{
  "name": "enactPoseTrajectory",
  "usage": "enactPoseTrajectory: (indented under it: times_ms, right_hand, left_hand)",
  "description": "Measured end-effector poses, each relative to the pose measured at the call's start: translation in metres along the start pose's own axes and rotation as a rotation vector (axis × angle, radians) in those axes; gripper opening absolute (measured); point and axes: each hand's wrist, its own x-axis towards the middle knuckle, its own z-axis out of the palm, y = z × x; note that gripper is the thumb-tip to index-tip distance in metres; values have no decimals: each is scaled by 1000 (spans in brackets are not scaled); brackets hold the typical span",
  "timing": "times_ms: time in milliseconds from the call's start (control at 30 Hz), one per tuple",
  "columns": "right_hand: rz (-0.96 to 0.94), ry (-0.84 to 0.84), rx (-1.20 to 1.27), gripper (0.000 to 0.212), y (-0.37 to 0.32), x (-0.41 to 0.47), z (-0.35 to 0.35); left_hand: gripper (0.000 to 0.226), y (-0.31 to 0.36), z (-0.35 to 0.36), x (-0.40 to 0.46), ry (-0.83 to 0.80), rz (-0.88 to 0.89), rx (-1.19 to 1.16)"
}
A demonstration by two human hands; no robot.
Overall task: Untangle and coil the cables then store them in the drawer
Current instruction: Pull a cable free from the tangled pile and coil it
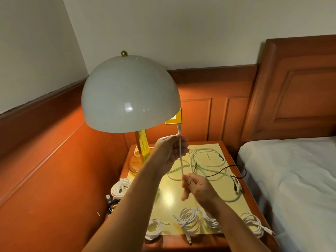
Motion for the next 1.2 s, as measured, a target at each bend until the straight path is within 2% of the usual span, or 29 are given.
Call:
enactPoseTrajectory:
  times_ms: [67,167,267,400,467,567,633,833,967,1067,1200]
  right_hand:
    - [56,-28,-27,39,4,7,-10]
    - [117,-89,-126,30,3,20,-28]
    - [175,-116,-383,28,-7,41,-46]
    - [162,30,-857,55,-39,71,-72]
    - [104,49,-943,54,-62,77,-80]
    - [-63,26,-977,24,-93,84,-87]
    - [-181,8,-1035,11,-109,88,-86]
    - [-292,-5,-1161,17,-132,76,-81]
    - [-268,-7,-1091,17,-123,54,-65]
    - [-252,44,-912,15,-104,38,-51]
    - [-164,93,-578,28,-65,20,-39]
  left_hand:
    - [31,1,-2,-5,-23,-9,18]
    - [32,-3,-1,-12,-63,-22,37]
    - [33,-12,-2,-16,-89,-35,93]
    - [35,-23,-6,-17,-121,-19,248]
    - [35,-27,-6,-16,-92,-2,373]
    - [34,-32,-3,-11,-31,-6,549]
    - [35,-33,1,-7,-4,-21,619]
    - [33,-38,-2,6,82,-85,664]
    - [33,-46,-4,10,167,-86,553]
    - [35,-49,-4,13,215,-87,312]
    - [33,-47,-4,17,222,-103,-6]
